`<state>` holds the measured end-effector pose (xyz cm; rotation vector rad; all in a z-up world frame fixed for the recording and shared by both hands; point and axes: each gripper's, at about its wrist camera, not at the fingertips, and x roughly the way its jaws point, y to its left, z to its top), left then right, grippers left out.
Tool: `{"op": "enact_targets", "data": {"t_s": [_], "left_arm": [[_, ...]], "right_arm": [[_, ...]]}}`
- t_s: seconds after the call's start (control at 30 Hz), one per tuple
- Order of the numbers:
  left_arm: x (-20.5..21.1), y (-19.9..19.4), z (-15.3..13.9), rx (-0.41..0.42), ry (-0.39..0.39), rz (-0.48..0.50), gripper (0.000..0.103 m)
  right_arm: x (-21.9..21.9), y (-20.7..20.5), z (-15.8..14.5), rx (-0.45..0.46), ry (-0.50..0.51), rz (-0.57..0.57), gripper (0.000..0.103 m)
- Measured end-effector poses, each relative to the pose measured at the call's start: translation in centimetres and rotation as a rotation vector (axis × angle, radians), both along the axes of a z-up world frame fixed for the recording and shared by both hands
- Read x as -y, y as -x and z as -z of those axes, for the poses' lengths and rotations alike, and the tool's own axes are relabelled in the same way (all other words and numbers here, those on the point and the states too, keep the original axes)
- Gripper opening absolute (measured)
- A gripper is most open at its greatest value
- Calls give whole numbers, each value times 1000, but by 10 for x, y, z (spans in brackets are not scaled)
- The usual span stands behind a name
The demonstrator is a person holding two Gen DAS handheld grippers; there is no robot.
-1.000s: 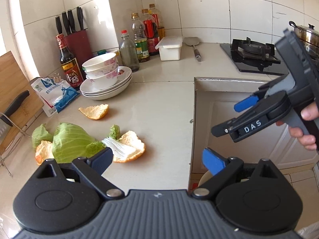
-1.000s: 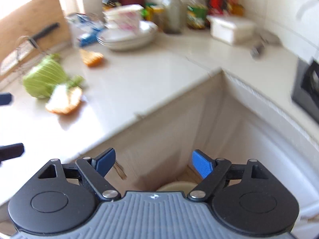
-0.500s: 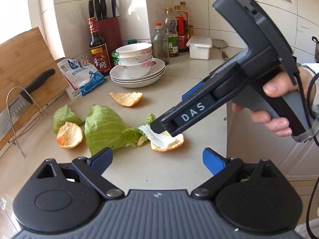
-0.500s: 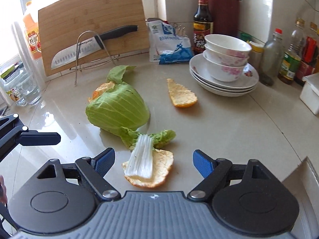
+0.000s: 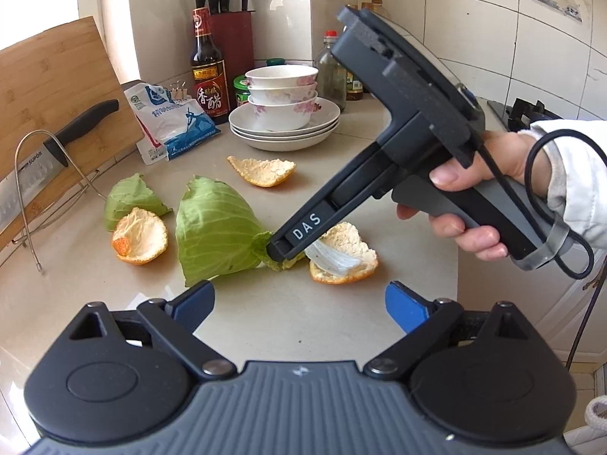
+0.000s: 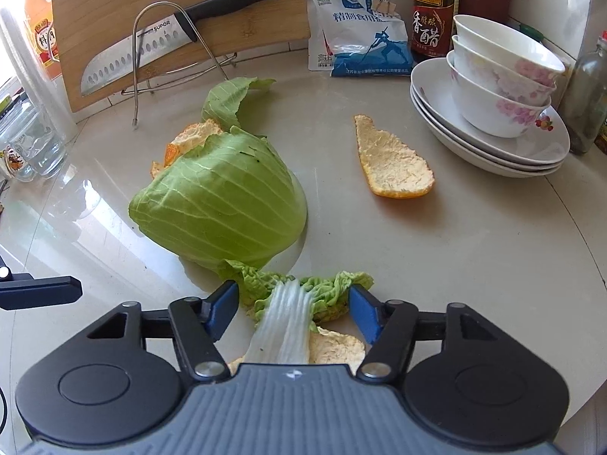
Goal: Collect trash
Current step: 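Grasp the white-stemmed cabbage leaf with the right tool while the left tool grasps a green cabbage leaf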
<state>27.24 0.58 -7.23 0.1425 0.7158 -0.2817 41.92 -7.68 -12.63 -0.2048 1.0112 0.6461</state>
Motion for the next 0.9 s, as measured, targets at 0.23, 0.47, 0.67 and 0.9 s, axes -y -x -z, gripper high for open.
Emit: {"op": "enact_targets", "data": {"t_s": [0.23, 0.47, 0.67, 0.9], "left_arm": [[0, -4, 1, -3, 0, -1, 96], [0, -6, 1, 8, -13, -1, 96], [-3, -14, -2, 30, -39, -3, 97], [-8, -35, -5, 69, -101, -31, 97]], "right_arm": [[1, -2, -1, 15, 25, -2, 41], [4, 3, -14, 53, 3, -12, 6], [12, 13, -31, 94, -10, -18, 5], [29, 28, -55, 139, -33, -7, 5]]}}
